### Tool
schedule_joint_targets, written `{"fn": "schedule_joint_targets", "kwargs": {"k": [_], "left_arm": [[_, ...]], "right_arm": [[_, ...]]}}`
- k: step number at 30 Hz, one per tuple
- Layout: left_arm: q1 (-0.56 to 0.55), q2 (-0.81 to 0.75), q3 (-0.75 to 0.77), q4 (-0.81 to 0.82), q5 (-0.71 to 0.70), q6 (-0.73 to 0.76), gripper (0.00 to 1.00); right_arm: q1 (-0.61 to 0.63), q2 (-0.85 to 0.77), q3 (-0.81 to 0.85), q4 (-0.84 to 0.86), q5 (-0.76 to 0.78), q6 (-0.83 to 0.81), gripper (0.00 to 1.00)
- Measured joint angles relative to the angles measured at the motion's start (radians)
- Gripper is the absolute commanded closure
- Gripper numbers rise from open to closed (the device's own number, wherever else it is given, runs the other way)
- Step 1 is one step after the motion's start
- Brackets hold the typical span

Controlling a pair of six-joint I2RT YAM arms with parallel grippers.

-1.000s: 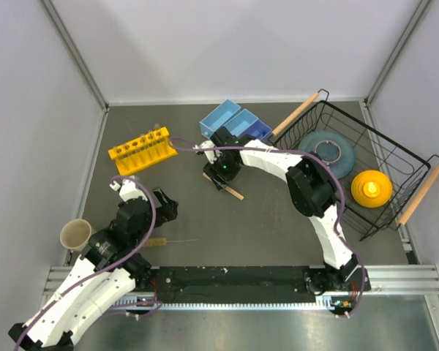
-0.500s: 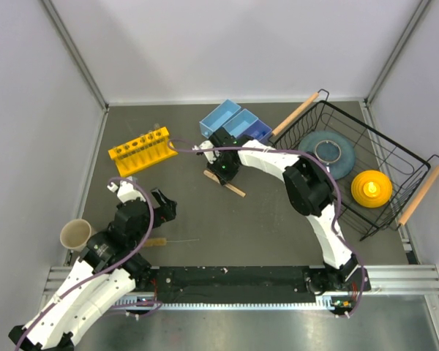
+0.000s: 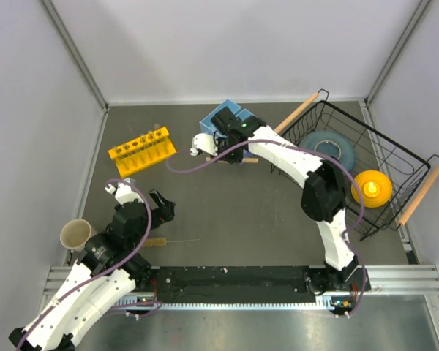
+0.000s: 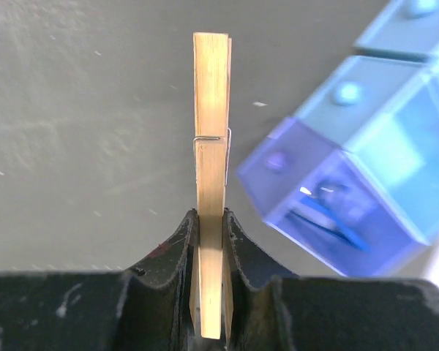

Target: Organize the chemistry lab equipment

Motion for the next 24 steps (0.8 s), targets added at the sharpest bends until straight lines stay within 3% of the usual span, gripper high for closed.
{"fn": "schedule_joint_targets", "kwargs": {"k": [9,17,24], "left_arm": [[0.0,-0.017,0.0,-0.003,0.0,0.0,0.01],[0.0,-0.033,-0.002,-0.004,0.0,0.0,0.01],[0.0,-0.044,-0.004,-0.004,0.0,0.0,0.01]], "right_arm": [[-0.014,-0.135,0.087,0.015,0.23,-0.535,0.91],[-0.13,0.02,0.19,0.135,0.298,-0.97,0.89],[-0.168,0.14,0.259,0.183,0.283,-1.145,0.87]]}}
